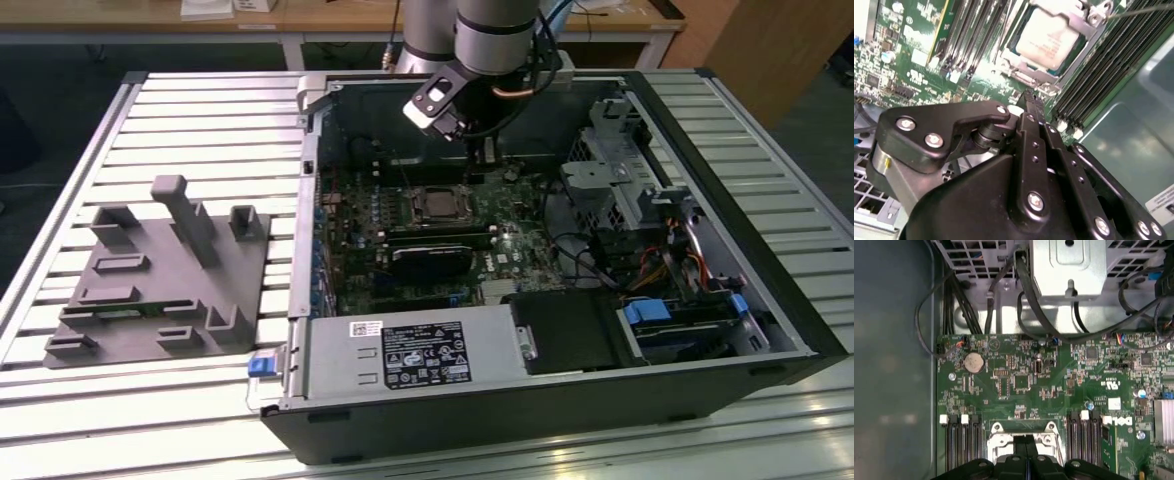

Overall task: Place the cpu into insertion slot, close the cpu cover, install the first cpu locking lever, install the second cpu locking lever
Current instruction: 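Close the cpu cover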

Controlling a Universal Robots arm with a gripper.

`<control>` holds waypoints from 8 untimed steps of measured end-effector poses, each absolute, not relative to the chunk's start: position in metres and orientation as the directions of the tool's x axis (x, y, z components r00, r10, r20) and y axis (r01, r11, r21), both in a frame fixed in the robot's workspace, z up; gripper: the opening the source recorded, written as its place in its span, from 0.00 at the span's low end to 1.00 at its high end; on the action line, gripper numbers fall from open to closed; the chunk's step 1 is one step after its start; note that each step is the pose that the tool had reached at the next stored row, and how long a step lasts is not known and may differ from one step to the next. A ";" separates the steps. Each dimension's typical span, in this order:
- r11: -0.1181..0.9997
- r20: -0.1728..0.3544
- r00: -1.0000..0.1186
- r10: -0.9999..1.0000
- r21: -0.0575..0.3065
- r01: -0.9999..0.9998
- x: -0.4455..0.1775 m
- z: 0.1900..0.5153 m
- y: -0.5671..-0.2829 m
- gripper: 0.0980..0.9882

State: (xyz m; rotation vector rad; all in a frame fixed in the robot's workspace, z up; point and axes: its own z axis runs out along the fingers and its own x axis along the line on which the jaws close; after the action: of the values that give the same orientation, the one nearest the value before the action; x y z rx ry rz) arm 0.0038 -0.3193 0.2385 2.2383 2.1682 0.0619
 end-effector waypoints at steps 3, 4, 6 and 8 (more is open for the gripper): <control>-0.032 0.011 0.031 0.999 0.045 0.998 -0.002 0.238 -0.319 0.01; -0.032 0.012 0.032 0.999 0.045 0.998 -0.004 0.238 -0.319 0.01; -0.032 0.011 0.032 0.999 0.045 0.998 -0.007 0.237 -0.320 0.01; -0.032 0.012 0.031 0.999 0.045 0.998 -0.010 0.236 -0.320 0.01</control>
State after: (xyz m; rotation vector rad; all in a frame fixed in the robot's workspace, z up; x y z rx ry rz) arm -0.0105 -0.3198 0.2359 2.2383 2.1683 0.0622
